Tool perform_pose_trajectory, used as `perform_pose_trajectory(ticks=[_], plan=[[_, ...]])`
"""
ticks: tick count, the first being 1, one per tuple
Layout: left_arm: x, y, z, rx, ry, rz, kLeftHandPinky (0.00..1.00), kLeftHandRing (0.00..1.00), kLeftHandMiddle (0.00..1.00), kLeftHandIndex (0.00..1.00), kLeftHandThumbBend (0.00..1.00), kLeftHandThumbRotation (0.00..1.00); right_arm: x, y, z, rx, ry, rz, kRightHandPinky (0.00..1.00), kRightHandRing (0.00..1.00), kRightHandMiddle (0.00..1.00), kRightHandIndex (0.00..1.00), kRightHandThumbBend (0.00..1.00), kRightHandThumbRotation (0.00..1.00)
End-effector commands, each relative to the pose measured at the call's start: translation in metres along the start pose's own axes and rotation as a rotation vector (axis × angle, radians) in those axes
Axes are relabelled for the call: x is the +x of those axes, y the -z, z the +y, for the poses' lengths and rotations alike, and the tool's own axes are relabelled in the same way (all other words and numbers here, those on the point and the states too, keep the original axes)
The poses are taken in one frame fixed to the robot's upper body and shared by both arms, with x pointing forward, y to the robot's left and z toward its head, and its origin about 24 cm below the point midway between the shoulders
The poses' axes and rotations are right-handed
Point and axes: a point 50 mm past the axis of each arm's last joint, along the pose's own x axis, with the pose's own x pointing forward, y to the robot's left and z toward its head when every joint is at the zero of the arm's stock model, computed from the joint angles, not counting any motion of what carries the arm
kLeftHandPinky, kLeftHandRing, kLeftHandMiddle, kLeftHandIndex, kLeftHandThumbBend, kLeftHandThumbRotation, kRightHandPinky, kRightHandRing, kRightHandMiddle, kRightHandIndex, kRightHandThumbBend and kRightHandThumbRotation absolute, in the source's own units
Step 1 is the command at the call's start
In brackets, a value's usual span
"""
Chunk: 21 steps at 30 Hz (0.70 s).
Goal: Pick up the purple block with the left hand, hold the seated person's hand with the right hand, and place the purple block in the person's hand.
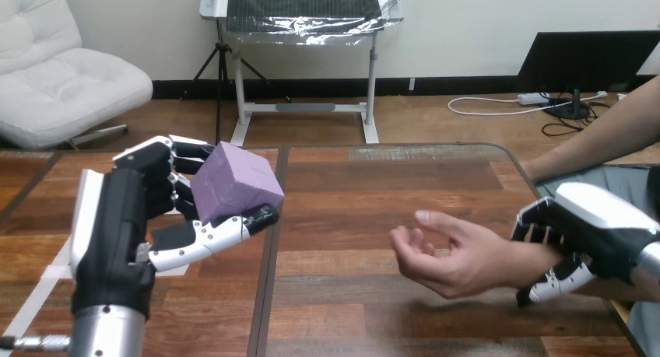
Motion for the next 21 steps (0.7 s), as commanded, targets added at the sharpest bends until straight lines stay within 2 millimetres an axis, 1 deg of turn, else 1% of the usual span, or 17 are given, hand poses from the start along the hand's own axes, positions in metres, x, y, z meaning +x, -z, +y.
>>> perform_pose_trajectory(ticks=[1,12,21], plan=[[0.016,-0.006,0.001,-0.002,-0.004,-0.076,0.22,0.29,0.34,0.38,0.59,0.0,0.013,-0.021,0.008,0.055,0.007,-0.081,0.35,0.4,0.46,0.51,0.85,0.08],[0.031,0.005,-0.004,0.014,0.005,-0.055,0.23,0.3,0.36,0.4,0.62,0.0,0.01,-0.028,-0.002,0.079,0.072,-0.118,0.36,0.42,0.46,0.51,0.85,0.08],[0.043,0.012,-0.008,0.009,0.029,-0.038,0.25,0.32,0.37,0.41,0.63,0.0,0.01,-0.035,-0.004,0.099,0.095,-0.148,0.38,0.43,0.47,0.51,0.84,0.09]])
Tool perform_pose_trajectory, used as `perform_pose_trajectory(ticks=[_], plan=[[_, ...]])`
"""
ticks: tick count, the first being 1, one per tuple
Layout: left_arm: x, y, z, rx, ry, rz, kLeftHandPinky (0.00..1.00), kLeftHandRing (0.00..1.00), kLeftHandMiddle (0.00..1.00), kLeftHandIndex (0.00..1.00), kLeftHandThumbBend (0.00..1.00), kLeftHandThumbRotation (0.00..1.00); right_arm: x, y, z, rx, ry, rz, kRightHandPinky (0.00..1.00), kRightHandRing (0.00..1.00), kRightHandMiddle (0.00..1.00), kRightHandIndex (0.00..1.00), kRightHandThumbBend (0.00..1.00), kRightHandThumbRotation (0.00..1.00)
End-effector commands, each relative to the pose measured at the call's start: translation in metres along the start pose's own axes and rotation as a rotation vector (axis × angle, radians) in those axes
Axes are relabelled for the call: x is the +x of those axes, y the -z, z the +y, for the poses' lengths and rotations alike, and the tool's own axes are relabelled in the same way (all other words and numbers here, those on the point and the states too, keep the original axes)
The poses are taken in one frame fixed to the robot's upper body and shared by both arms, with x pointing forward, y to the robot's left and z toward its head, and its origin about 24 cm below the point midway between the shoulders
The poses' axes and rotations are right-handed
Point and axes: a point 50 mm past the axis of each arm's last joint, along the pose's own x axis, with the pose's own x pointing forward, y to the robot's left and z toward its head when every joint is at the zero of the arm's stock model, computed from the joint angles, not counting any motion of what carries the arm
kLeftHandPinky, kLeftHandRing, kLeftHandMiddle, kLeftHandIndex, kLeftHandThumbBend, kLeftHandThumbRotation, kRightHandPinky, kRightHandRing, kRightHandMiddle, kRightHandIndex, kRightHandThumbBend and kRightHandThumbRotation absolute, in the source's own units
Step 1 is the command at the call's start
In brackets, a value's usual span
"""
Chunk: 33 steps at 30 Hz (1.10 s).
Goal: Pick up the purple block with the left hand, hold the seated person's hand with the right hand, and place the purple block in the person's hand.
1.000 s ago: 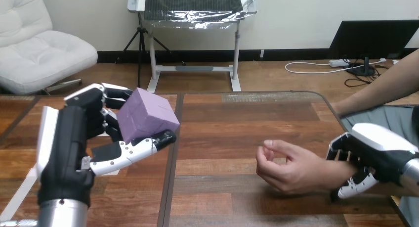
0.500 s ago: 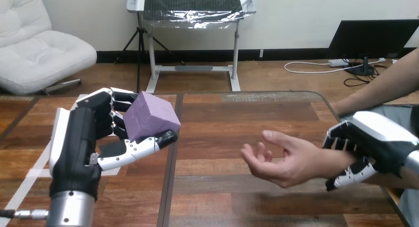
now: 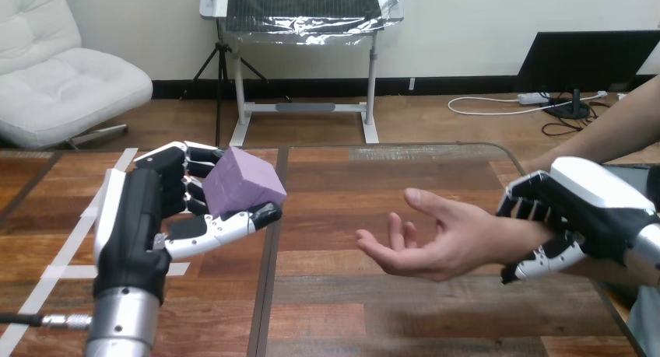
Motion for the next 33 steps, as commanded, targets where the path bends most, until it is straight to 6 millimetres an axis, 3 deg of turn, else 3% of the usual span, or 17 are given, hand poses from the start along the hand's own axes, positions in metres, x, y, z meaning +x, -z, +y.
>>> perform_pose_trajectory(ticks=[1,33], plan=[[0.021,-0.014,0.0,0.004,0.005,-0.096,0.25,0.32,0.37,0.41,0.63,0.0,0.009,-0.017,0.014,0.071,0.004,-0.065,0.38,0.43,0.47,0.51,0.84,0.09],[0.061,-0.001,-0.032,-0.039,0.105,-0.069,0.27,0.33,0.39,0.43,0.65,0.0,0.012,-0.041,0.01,0.085,-0.002,-0.13,0.39,0.44,0.48,0.52,0.83,0.18]])
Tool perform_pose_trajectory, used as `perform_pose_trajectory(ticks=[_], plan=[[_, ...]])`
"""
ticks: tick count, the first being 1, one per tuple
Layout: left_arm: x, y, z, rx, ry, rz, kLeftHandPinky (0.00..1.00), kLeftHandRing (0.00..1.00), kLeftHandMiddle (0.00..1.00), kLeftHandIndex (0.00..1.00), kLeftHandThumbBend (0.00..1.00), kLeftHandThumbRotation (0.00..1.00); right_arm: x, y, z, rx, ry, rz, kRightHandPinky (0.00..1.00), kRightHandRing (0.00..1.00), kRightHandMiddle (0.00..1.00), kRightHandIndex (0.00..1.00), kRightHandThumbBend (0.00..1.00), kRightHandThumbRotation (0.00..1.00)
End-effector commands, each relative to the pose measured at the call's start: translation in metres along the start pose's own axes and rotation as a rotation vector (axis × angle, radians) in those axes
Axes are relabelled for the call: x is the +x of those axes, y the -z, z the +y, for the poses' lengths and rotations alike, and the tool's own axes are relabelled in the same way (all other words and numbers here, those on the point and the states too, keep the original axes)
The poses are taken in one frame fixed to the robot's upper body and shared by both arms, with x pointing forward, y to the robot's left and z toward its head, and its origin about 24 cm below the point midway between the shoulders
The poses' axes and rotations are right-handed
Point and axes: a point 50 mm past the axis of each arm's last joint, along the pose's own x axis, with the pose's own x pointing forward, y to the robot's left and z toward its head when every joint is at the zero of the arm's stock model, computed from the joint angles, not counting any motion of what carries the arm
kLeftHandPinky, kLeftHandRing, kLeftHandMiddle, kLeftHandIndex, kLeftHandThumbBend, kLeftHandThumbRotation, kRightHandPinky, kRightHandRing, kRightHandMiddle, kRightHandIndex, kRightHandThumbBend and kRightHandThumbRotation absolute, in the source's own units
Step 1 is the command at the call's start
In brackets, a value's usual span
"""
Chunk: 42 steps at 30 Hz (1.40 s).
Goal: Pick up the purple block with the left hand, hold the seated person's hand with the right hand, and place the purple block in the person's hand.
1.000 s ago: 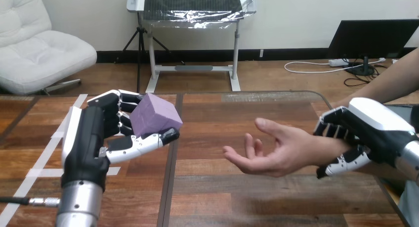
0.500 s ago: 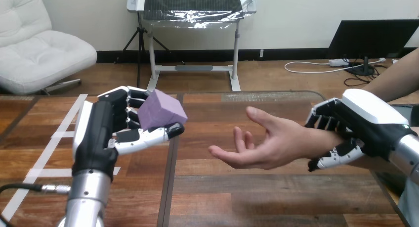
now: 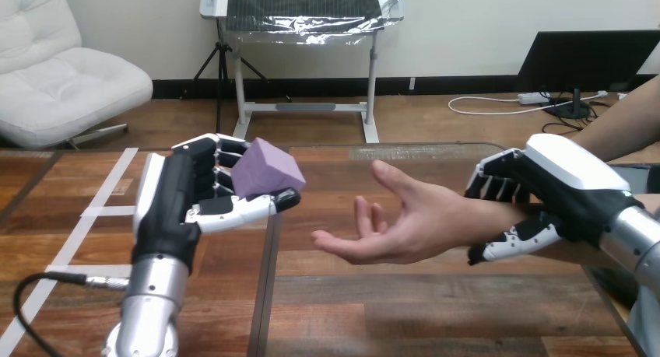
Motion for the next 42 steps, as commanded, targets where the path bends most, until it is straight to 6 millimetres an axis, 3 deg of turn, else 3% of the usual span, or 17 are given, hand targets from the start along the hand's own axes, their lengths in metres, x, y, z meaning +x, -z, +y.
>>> perform_pose_trajectory(ticks=[1,21,42], plan=[[0.021,-0.024,-0.012,-0.009,0.035,-0.114,0.27,0.34,0.39,0.43,0.65,0.0,0.005,-0.008,0.02,0.072,-0.042,-0.02,0.39,0.44,0.48,0.52,0.83,0.18],[0.035,-0.026,-0.045,-0.028,0.079,-0.079,0.28,0.35,0.41,0.44,0.68,0.0,0.006,-0.018,0.017,0.069,-0.025,-0.051,0.38,0.44,0.48,0.52,0.84,0.21],[0.035,-0.026,-0.082,-0.029,0.21,-0.041,0.25,0.32,0.38,0.44,0.68,0.0,0.005,-0.02,0.017,0.07,-0.017,-0.056,0.38,0.43,0.48,0.52,0.84,0.22]])
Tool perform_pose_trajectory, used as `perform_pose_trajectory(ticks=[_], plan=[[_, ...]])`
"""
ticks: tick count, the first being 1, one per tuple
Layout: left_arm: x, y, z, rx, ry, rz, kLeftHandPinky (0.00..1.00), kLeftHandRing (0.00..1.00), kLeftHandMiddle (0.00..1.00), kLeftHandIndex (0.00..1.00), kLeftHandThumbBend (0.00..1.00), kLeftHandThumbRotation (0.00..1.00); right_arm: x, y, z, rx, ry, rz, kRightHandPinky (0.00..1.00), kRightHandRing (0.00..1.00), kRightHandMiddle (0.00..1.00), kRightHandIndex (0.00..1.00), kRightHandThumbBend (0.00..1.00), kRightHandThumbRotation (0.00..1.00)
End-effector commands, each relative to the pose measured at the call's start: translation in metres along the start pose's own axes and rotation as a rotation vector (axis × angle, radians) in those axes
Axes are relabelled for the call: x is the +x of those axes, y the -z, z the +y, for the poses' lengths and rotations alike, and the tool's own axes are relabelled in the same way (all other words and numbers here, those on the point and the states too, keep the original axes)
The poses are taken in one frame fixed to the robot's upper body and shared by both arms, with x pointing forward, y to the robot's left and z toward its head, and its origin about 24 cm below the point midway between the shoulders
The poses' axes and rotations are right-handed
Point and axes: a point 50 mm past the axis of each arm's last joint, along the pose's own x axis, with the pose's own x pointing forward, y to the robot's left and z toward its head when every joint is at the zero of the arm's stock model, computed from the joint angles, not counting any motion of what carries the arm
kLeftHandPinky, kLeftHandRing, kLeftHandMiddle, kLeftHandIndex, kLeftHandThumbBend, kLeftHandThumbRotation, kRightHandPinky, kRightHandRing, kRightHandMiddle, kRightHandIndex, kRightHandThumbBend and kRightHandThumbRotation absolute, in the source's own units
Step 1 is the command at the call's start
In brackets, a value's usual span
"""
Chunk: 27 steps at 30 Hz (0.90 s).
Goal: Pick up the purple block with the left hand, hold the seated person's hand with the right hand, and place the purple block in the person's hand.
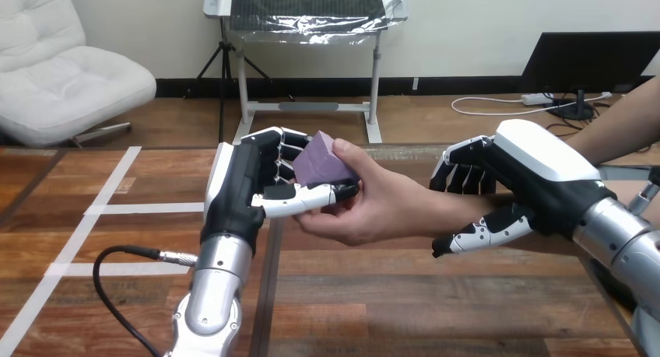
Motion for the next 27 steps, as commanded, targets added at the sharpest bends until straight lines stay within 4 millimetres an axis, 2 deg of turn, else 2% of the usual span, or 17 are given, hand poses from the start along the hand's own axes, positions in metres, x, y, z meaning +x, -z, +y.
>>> perform_pose_trajectory(ticks=[1,15,27], plan=[[0.013,-0.021,-0.025,0.03,0.104,-0.065,0.25,0.32,0.38,0.44,0.68,0.0,-0.003,0.008,0.019,0.061,-0.051,0.05,0.38,0.43,0.48,0.52,0.84,0.22],[0.009,-0.017,-0.042,0.021,0.193,-0.046,0.24,0.31,0.38,0.44,0.68,0.0,-0.003,0.007,0.02,0.06,-0.052,0.055,0.39,0.44,0.48,0.52,0.84,0.21],[0.006,-0.011,-0.046,0.012,0.223,-0.033,0.25,0.32,0.38,0.43,0.69,0.0,-0.004,0.009,0.02,0.065,-0.042,0.05,0.39,0.44,0.49,0.52,0.84,0.2]])
